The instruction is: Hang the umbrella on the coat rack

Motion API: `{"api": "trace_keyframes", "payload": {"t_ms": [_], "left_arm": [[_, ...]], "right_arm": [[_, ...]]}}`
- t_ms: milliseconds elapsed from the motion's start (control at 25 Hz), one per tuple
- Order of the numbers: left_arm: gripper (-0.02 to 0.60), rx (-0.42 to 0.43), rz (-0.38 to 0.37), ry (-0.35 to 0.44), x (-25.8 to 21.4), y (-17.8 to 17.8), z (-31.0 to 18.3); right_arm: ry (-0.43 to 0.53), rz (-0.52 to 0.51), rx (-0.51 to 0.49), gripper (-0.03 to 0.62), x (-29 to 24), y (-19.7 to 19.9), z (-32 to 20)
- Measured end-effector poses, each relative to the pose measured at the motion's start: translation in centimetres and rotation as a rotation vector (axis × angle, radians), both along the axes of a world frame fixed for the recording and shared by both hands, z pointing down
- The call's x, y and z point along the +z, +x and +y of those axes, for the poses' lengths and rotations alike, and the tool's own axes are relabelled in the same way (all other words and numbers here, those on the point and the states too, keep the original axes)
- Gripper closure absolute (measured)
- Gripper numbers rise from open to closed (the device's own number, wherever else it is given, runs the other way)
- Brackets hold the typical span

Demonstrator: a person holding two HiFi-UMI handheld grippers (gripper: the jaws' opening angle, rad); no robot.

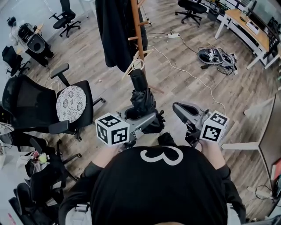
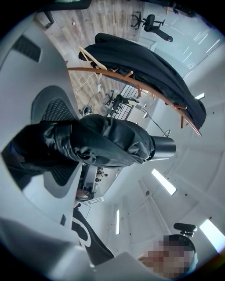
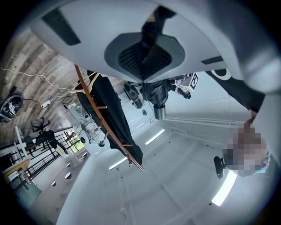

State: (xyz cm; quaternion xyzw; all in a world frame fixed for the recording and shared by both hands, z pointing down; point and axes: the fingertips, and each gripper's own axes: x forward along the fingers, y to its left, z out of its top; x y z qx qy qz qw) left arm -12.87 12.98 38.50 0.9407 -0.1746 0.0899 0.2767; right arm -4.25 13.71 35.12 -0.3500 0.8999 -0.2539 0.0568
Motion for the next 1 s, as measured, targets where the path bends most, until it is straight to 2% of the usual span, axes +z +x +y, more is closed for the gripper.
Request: {"api": "trace_keyframes", "payload": {"t_ms": [320,1000], "left_arm": [[0.318,-0.035,-0.014,-0.012,0.0,2.8,-5.0],[0.318,-0.105,-0.035,-0.039,0.9,12.6,-17.4]], "right_arm": [[-0.032,-0.047,-0.015,0.568,0.8,3.2,-5.5],[-0.052,-0.061,-0.096,0.568,1.3,12.4,-18.8]]}}
